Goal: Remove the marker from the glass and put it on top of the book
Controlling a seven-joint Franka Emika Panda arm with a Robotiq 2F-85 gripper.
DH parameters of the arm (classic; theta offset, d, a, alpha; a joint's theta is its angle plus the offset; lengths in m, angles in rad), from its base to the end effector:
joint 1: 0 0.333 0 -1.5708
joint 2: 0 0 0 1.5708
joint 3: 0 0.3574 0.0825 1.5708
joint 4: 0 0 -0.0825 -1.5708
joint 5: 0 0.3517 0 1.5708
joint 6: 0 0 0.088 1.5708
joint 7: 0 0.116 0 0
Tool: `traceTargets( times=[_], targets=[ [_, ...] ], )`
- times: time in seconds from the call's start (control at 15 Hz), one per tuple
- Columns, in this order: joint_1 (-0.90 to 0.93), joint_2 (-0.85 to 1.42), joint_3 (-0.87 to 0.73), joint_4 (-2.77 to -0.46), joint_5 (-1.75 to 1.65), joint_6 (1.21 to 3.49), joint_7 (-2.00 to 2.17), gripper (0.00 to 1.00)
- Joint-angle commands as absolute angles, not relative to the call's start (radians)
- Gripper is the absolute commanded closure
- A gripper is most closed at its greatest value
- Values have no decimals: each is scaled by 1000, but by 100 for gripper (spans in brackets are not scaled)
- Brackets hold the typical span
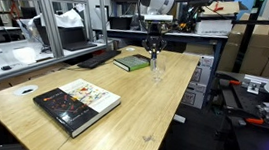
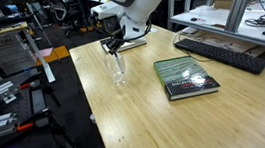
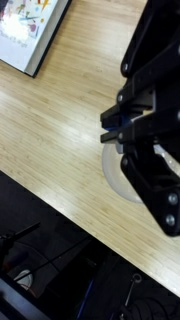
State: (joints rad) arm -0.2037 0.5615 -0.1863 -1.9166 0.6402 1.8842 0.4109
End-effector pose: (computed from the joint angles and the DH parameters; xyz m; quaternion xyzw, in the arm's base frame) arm 0.5411 -0.1623 0.2301 -0.7799 0.5253 0.2701 0.2068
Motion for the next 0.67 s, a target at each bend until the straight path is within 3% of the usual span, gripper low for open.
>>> traceTargets(
  times=[0.0, 0.6],
  targets=[
    [-216, 556, -182, -1904, 651, 1869, 417, 97],
    [-214, 548, -192, -1899, 630, 1854, 427, 97]
  ],
)
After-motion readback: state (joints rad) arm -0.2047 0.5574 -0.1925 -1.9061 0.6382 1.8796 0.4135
